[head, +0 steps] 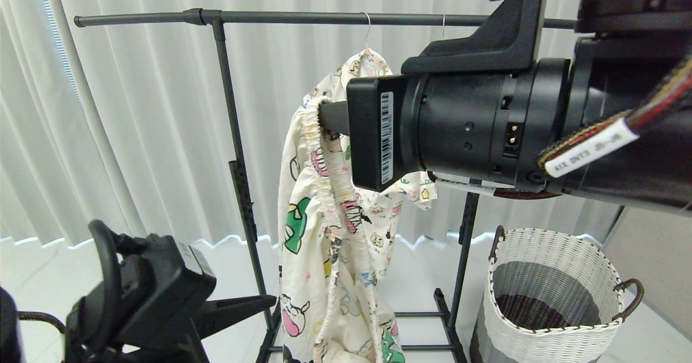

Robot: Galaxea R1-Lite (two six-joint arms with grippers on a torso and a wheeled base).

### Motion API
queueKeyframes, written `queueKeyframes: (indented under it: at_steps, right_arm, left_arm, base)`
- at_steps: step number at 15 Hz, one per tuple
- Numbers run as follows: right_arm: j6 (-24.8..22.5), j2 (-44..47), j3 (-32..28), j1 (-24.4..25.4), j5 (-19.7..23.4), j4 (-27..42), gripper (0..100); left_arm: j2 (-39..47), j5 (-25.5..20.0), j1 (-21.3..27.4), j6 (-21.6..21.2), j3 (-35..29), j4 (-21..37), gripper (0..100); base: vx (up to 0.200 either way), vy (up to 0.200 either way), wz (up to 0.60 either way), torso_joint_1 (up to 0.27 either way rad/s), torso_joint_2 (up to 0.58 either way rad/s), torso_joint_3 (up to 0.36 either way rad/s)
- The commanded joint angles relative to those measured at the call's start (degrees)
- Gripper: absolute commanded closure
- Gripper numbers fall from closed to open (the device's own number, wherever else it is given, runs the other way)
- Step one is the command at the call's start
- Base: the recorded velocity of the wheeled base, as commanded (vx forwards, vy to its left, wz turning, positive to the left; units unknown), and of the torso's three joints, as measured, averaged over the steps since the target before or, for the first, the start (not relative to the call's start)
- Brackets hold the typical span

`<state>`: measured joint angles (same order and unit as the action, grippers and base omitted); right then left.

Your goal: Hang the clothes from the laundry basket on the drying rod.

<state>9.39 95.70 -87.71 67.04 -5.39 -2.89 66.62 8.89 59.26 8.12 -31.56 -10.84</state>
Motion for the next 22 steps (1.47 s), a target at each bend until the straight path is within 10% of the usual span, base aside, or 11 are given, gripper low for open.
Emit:
queueKeyframes:
  at_steps: [1, 18, 19, 22]
  right_arm:
    - [0.02, 0.1, 0.0, 0.2, 0.03, -0.01, 100]
    - [-7.89, -8.77, 9.58, -8.76, -0.24, 0.34, 100]
    - [-7.89, -9.56, 10.37, -8.94, -0.41, 0.34, 100]
    - [-7.89, -11.67, 12.3, -9.03, -2.87, 0.43, 100]
  left_arm:
    - [2.9, 0.34, -3.62, 0.23, 0.01, -3.84, 0]
    - [2.72, 13.61, -8.11, -0.91, 9.68, -5.6, 0]
    - [2.81, 13.7, -8.11, -0.91, 9.59, -5.6, 100]
    - [2.64, 13.96, -8.11, -3.28, 9.41, -5.6, 100]
  base:
    - [0.0, 0.0, 0.0, 0.0, 0.0, 0.0]
    - [0.0, 0.0, 0.0, 0.0, 0.0, 0.0]
    - [0.0, 0.0, 0.0, 0.0, 0.0, 0.0]
    - [0.0, 0.0, 0.0, 0.0, 0.0, 0.0]
